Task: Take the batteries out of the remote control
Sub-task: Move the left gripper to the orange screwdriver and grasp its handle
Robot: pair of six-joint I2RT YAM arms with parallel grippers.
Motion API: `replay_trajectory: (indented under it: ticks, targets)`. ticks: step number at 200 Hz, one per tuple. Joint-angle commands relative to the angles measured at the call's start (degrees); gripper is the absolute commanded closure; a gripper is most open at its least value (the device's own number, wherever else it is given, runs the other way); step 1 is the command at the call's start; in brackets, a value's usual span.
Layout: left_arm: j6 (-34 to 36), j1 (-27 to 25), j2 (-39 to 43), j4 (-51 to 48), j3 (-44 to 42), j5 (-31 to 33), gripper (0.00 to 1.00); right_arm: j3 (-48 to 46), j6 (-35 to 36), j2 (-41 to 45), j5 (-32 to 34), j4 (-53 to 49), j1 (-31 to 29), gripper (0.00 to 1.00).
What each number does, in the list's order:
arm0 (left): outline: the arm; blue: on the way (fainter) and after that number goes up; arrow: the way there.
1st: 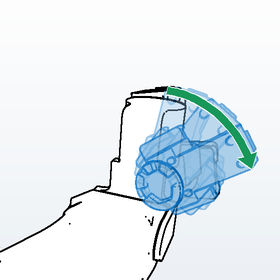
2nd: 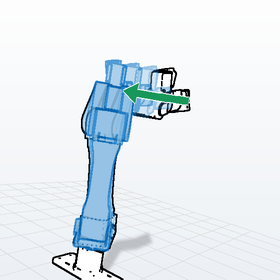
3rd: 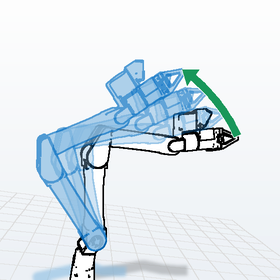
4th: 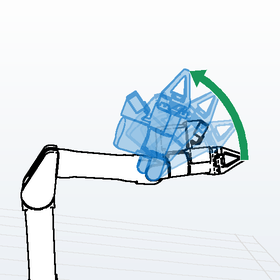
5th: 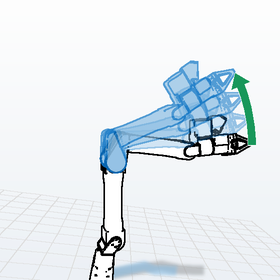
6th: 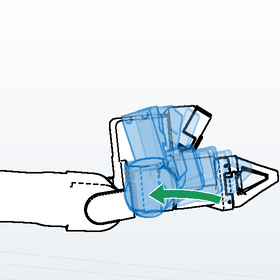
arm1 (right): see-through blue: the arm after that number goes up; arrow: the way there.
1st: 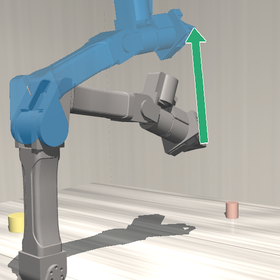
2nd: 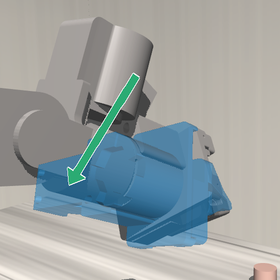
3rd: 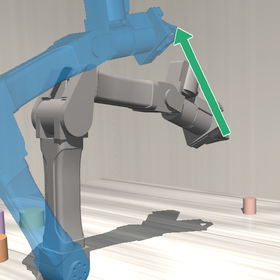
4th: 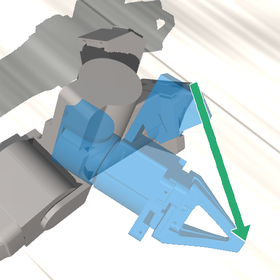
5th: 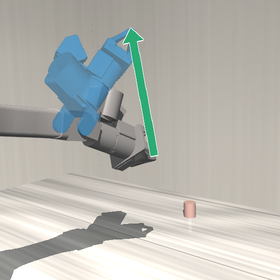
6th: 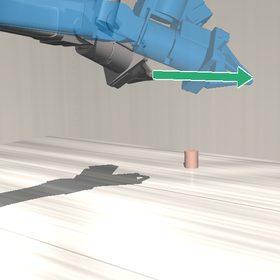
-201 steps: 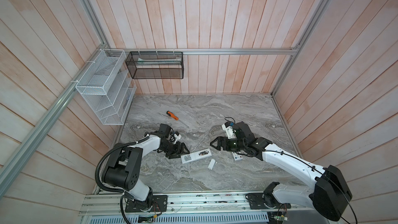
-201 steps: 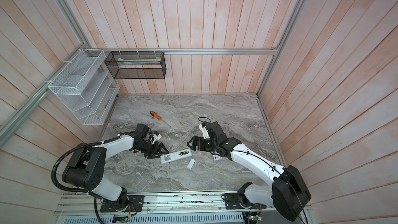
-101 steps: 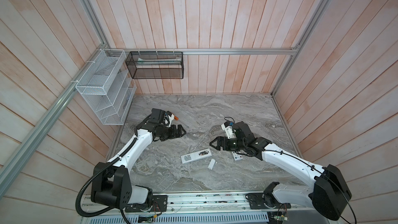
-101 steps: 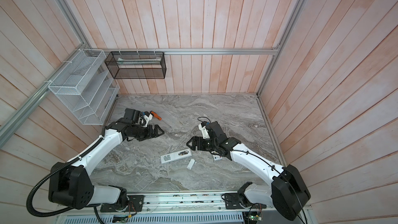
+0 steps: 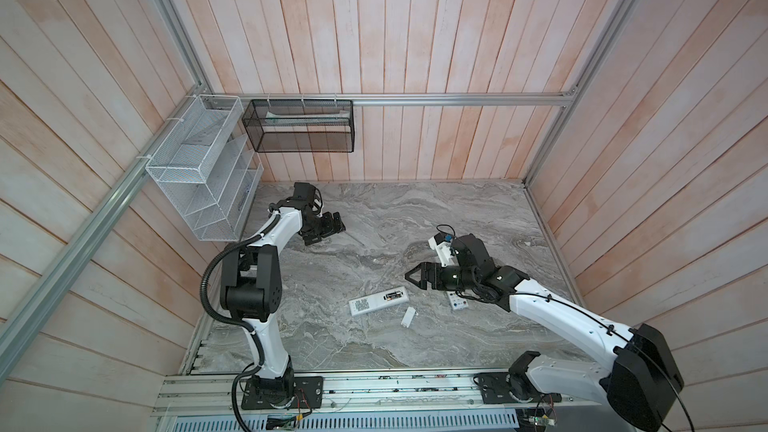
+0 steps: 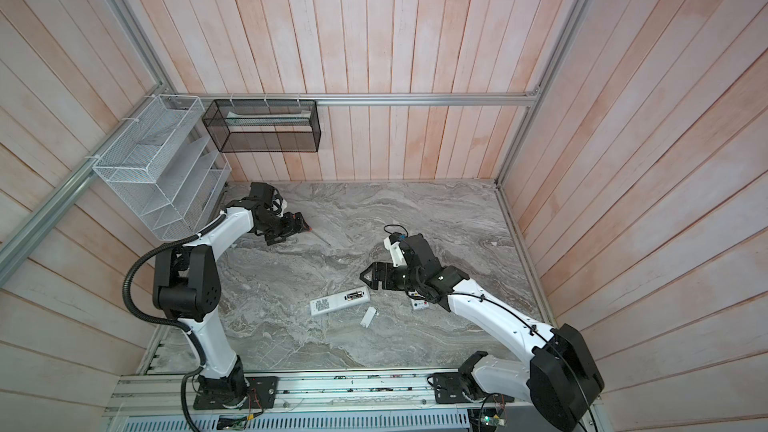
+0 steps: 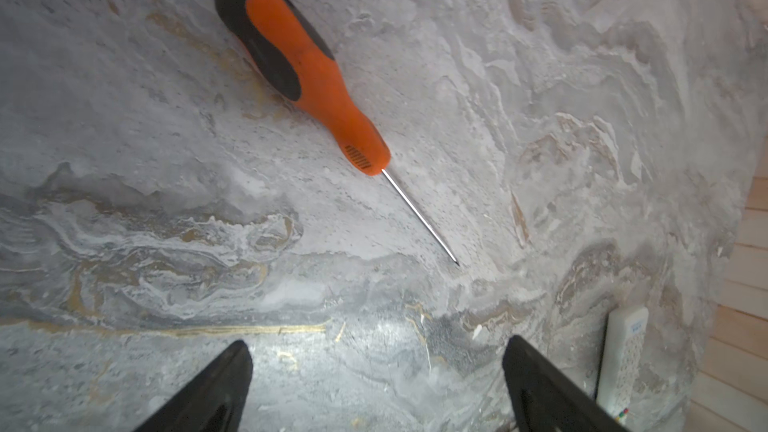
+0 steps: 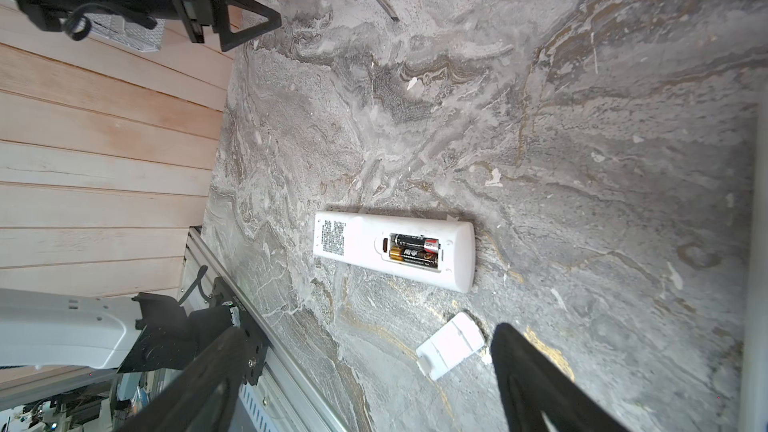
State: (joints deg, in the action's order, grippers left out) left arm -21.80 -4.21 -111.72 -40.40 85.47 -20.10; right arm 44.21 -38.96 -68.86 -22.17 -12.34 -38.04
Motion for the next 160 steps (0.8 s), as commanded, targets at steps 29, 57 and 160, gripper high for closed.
replay_trajectory:
  ticks: [29, 57, 160]
  targets:
    - [-18.00, 3.01, -6.48, 6.51, 4.66, -0.17, 0.04, -0.88, 1.56, -2.94, -0.03, 2.54, 0.42, 0.08]
    - [-22.43, 3.15, -11.59, 4.28, 12.20, 1.77, 0.05, -0.09, 2.75, -5.44, -0.89, 3.67, 0.51, 0.08]
    - [-26.38, 3.07, -27.15, -9.54, 34.28, 6.06, 0.20, -2.87, 2.64, -7.95, -3.18, 9.82, 1.08, 0.08]
